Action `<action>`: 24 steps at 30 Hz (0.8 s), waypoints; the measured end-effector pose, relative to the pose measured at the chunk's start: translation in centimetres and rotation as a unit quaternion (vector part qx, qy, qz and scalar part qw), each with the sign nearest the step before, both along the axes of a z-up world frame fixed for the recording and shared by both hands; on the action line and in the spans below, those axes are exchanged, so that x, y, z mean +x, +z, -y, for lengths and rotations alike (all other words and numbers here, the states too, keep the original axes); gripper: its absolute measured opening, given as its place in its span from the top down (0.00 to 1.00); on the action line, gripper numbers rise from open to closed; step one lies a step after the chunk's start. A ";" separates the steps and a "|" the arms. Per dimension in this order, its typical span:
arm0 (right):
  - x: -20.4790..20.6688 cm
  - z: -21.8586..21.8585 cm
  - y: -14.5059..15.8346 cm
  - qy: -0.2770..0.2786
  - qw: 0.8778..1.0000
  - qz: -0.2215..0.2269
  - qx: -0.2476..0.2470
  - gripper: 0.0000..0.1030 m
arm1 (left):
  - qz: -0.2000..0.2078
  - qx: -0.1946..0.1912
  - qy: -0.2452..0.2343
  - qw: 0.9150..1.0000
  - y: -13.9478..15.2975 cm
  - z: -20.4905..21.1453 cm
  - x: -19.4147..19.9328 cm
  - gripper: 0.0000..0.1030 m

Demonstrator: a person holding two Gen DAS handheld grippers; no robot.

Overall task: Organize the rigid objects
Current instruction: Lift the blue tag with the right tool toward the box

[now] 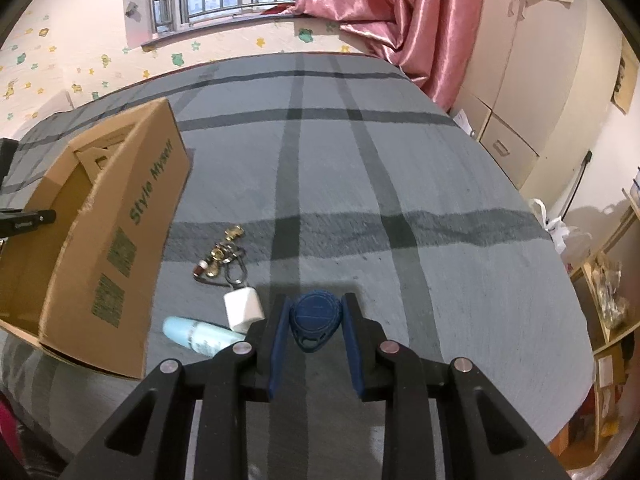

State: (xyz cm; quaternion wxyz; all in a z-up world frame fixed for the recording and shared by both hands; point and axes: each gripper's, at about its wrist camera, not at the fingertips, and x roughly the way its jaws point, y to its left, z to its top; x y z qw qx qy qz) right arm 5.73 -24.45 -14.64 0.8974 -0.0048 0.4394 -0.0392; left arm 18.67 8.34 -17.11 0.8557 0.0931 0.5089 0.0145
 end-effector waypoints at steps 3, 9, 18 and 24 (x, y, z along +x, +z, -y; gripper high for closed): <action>0.3 -0.7 0.8 0.007 1.000 0.006 -0.002 0.73 | 0.000 0.000 0.000 1.000 0.0 0.0 0.0 0.84; 1.1 -2.1 2.4 0.026 1.000 0.015 -0.007 0.73 | 0.000 -0.001 0.000 1.000 -0.1 0.1 0.0 0.84; 2.8 -5.5 4.8 0.070 0.997 0.035 -0.016 0.73 | 0.000 -0.002 0.000 1.000 -0.1 0.1 0.0 0.84; 3.9 -8.3 5.7 0.104 0.993 0.042 -0.020 0.73 | 0.000 -0.002 0.000 1.000 0.0 0.0 -0.1 0.84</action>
